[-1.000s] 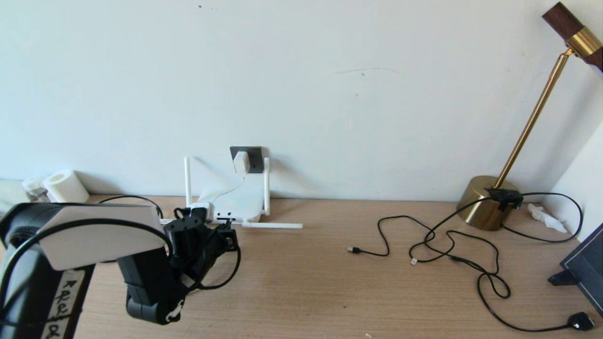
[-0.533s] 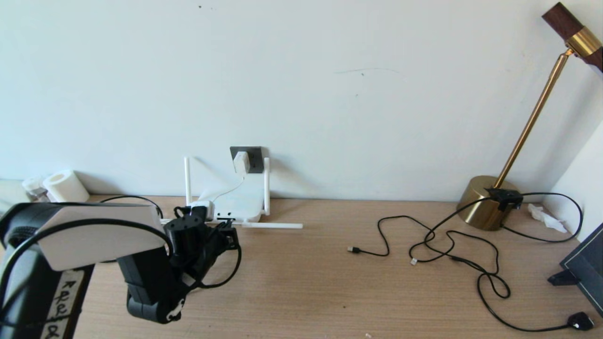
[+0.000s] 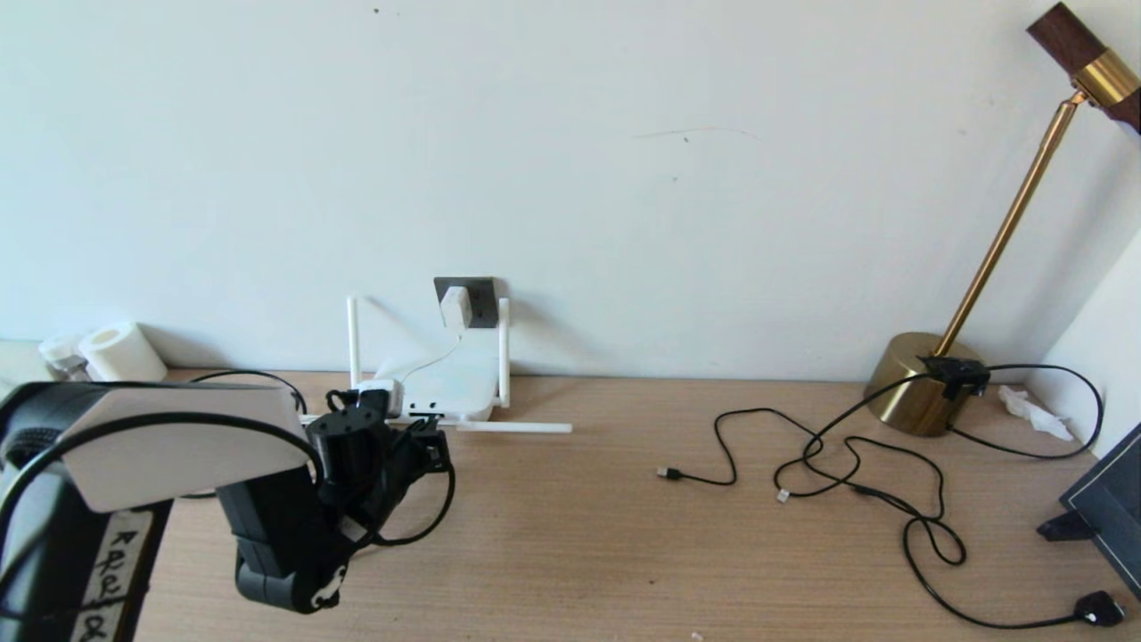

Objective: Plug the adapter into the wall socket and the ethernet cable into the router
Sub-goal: Align cable and router interface

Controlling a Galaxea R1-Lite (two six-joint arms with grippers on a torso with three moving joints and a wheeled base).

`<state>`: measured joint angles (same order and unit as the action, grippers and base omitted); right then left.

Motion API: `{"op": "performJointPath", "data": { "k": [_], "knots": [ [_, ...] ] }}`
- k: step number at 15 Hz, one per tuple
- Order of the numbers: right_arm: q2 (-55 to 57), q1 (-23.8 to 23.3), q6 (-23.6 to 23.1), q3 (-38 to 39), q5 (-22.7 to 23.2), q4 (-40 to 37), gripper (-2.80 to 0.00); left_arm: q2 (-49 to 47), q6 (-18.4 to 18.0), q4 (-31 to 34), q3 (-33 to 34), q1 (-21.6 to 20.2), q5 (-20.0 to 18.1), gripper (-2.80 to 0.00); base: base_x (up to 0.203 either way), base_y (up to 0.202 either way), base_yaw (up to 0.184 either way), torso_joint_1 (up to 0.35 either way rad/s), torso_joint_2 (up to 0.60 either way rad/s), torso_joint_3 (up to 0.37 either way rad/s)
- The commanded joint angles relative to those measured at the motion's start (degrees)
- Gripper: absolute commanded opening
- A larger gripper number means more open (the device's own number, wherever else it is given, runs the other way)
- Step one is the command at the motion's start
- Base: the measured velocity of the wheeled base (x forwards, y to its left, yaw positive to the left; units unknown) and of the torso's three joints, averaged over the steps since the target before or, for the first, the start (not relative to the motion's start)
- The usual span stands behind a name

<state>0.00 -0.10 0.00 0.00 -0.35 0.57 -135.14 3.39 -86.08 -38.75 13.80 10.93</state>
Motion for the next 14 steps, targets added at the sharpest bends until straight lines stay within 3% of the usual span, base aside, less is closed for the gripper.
{"op": "performJointPath", "data": {
  "k": [1, 14],
  "knots": [
    [0.08, 0.01, 0.0, 0.0, 0.0, 0.04, -2.8, 0.14, 0.04, -0.47, 0.08, -0.17, 0.14, -2.8, 0.0, 0.0, 0.0, 0.0, 0.0, 0.0],
    [0.0, 0.01, 0.0, 0.0, 0.0, 0.04, -2.8, -0.73, 0.04, 1.69, -1.41, -0.96, -0.39, -2.8, 0.0, 0.0, 0.0, 0.0, 0.0, 0.0]
  ]
}}
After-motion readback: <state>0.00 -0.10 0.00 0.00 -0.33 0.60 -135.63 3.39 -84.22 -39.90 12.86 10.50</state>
